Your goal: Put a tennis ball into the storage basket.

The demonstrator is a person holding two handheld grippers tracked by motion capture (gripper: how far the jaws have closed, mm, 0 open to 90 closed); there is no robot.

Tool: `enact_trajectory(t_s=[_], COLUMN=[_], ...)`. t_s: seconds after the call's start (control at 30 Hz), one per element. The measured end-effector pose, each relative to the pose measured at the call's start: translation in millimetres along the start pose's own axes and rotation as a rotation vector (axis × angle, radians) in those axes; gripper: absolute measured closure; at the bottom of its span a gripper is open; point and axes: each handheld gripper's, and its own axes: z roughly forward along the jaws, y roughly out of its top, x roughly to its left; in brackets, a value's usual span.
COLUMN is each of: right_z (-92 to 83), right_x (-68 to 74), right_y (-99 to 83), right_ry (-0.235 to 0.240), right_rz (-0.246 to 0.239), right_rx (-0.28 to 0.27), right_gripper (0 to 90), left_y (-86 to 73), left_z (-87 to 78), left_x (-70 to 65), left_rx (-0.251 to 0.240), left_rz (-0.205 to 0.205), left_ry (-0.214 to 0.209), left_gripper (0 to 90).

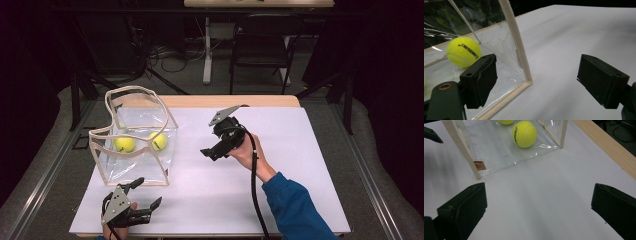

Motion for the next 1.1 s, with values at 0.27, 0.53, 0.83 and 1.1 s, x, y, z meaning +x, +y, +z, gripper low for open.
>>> enact_trajectory(t_s=[0.27, 0.53, 0.83, 1.1], right_z=[-9.8, -20.0, -31.5, -41.0], right_x=[-1.2, -4.6, -6.7, -6.1], right_y=[-13.9, -36.6, -67.3, -90.7], right_ry=[-0.02, -0.04, -0.065, -0.088], right_rz=[0.011, 0.034, 0.057, 0.078], right_rx=[-0.002, -0.001, 0.003, -0.007], right_gripper=[0.0, 0.0, 0.0, 0.0], left_y=[0.1, 0.0, 0.2, 0.1], left_z=[0.0, -0.1, 0.3, 0.5], left_x=[0.1, 0.1, -0.6, -0.6], left_rx=[0.004, 0.005, 0.011, 0.014], left_rz=[0.003, 0.004, 0.005, 0.005], left_ry=[-0.002, 0.001, 0.004, 0.005], left_gripper=[15.9, 15.9, 15.9, 15.9])
